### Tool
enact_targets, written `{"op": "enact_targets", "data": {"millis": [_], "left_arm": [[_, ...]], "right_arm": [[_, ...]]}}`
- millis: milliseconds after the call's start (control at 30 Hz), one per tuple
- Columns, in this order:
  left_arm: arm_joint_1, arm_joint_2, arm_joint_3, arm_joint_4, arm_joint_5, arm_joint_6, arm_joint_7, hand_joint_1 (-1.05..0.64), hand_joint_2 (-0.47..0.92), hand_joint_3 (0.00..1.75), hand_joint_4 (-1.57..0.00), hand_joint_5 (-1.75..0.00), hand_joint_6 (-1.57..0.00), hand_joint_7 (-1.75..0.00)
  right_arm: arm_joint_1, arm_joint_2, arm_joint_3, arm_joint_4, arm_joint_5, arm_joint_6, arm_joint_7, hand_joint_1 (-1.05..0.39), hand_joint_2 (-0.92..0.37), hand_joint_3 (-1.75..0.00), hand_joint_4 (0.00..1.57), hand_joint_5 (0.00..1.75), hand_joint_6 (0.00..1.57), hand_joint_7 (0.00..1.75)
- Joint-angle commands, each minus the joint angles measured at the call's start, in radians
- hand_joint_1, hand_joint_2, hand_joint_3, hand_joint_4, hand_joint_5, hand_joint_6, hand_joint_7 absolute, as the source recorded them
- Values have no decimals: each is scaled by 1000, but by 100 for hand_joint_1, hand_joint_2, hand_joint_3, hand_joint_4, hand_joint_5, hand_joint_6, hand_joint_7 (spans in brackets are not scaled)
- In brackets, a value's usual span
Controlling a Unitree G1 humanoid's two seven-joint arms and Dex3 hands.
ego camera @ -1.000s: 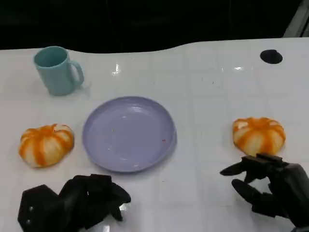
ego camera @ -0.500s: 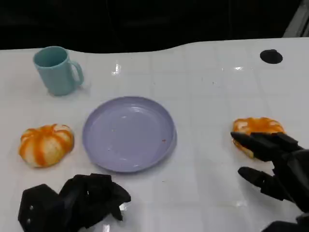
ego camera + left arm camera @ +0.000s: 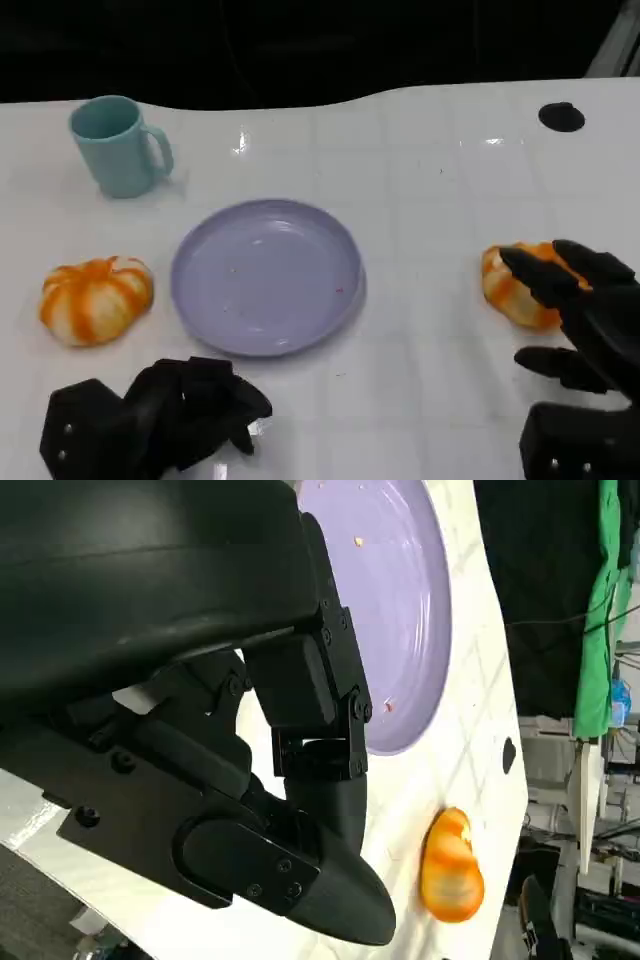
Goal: Grasp the bread from the table and place it into the plate.
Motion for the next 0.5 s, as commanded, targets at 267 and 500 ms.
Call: {"op": "enact_targets", "data": {"millis": [267,500], "left_arm": [[14,7,4,-1,5,0,8,-103,83,0,-90,-150,-139,-58],[18,4,3,-9,6,3,13,-104,83,0,-90,-150,-140,-57]], "right_arm": [[-145,-2,79,67,-33,106,82,-50,-88,-1,6,16,22,2],[-210,19,119,148,-28,129,90,-41,-82,0,9,19,27,3]]}}
